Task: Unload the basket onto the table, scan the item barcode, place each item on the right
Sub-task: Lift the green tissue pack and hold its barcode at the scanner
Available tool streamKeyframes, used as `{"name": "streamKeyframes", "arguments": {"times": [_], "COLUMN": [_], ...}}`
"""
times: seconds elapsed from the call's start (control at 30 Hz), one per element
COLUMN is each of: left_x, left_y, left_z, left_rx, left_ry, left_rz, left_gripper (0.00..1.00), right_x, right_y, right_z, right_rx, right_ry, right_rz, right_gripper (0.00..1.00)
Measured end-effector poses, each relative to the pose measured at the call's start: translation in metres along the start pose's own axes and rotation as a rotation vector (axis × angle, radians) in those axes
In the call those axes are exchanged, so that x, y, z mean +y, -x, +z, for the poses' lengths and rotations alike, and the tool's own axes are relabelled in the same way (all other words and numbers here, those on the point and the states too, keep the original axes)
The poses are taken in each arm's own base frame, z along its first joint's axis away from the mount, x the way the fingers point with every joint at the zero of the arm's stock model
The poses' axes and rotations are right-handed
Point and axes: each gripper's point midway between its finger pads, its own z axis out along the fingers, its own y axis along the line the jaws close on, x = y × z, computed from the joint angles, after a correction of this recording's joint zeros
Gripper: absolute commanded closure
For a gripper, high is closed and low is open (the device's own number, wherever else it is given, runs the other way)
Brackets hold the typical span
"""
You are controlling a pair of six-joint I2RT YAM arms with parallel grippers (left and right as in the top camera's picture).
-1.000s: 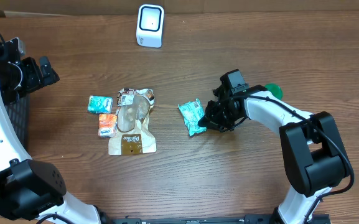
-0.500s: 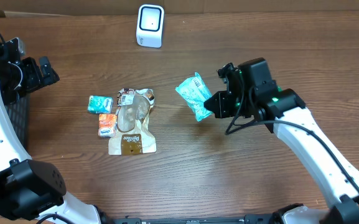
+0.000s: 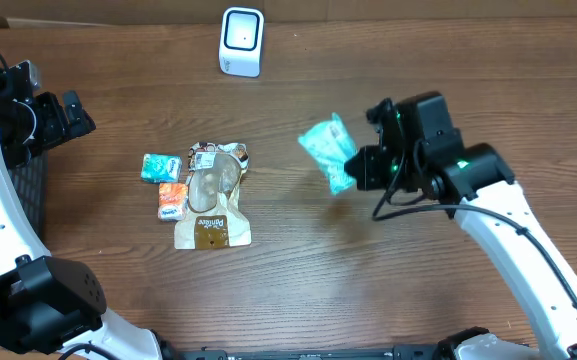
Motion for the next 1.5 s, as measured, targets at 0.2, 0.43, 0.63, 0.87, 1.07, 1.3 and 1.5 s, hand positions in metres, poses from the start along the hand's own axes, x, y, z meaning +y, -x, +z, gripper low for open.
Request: {"name": "streamKeyframes", "arguments": {"times": [0.2,0.43,0.63,0.87,1.07,1.3,1.5], "left_x": [0.0,0.0,0.0,0.0,0.0,0.0,0.0], "left_y": [0.0,0.0,0.0,0.0,0.0,0.0,0.0], "left_z": [0.0,0.0,0.0,0.001,0.001,0.001,0.001], "left_rx": [0.0,0.0,0.0,0.001,0.001,0.001,0.001], "left_ry": [0.0,0.0,0.0,0.0,0.0,0.0,0.0], "left_rz": [0.0,0.0,0.0,0.0,0.0,0.0,0.0], "left_gripper": [0.0,0.0,0.0,0.01,0.0,0.0,0.0], "right_x": [0.012,0.026,0.045,0.059,0.052,0.054,0.047], "right_y": [0.058,0.145,0.239,0.278,0.264,0.264,0.286], "right_z": [-0.018,0.021,0.043,0.1,0.17,0.186,0.172], "right_rx": [-0.069,-0.31,-0.659,-0.721,-0.634,-0.656,-0.707], "right_ry": [-0.133,-0.486,-0.835,-1.151,-1.199,-1.189,-1.206], "right_rz": [-0.048,-0.259,-0.614,-1.153,-1.457,-1.568,-1.518], "right_gripper": [0.96,0.96,0.96,0.96,0.96,0.96,0.96]}}
